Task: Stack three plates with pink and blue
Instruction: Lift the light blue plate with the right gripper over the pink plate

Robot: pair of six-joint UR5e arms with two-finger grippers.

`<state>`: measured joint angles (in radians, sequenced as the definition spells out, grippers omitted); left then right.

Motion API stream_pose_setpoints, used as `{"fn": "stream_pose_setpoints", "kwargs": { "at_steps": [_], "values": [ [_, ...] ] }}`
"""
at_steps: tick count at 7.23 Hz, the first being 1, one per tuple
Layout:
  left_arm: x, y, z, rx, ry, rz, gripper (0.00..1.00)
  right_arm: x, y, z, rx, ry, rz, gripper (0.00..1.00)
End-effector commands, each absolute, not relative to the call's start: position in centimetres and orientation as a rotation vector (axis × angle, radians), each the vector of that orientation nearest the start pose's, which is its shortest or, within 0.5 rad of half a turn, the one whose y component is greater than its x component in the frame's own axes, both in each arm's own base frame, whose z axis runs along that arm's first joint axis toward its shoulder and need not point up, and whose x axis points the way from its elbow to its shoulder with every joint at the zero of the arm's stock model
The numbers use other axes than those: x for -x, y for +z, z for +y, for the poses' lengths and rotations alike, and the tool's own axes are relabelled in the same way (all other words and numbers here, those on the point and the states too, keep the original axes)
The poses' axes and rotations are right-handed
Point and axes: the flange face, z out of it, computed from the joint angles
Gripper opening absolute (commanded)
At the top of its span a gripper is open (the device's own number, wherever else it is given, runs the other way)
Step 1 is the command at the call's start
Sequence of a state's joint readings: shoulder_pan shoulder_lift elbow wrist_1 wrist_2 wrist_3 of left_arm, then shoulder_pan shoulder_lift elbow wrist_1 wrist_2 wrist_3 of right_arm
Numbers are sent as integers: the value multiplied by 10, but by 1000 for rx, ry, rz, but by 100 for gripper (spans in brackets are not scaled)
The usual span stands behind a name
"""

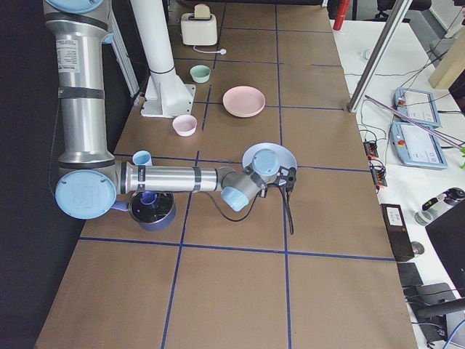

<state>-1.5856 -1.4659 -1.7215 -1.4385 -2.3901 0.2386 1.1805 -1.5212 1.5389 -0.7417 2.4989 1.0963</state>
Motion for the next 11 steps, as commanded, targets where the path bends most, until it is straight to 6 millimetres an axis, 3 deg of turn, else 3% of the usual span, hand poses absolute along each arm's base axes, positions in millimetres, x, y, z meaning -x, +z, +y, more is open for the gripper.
{"fn": "stream_pose_setpoints", "kwargs": {
  "at_steps": [1, 2, 3, 4, 5, 7, 11],
  "values": [
    [67, 642, -434, 0, 121, 828, 100, 223, 439, -506, 48, 269, -1247, 0],
    [66, 641, -434, -1, 123, 828, 100, 272, 408, -489, 38, 286, -1243, 0],
    [66, 641, -435, -2, 123, 827, 100, 319, 363, -492, 60, 316, -1229, 0],
    [66, 641, -434, -1, 123, 829, 100, 379, 319, -479, 54, 336, -1191, 0],
    [66, 641, -436, 0, 121, 829, 100, 426, 295, -455, 42, 341, -1173, 0],
    [66, 641, -437, 1, 115, 829, 100, 485, 277, -411, 36, 354, -1164, 0],
    [66, 643, -436, 5, 113, 831, 100, 507, 283, -377, 26, 333, -1150, 0]
  ]
}}
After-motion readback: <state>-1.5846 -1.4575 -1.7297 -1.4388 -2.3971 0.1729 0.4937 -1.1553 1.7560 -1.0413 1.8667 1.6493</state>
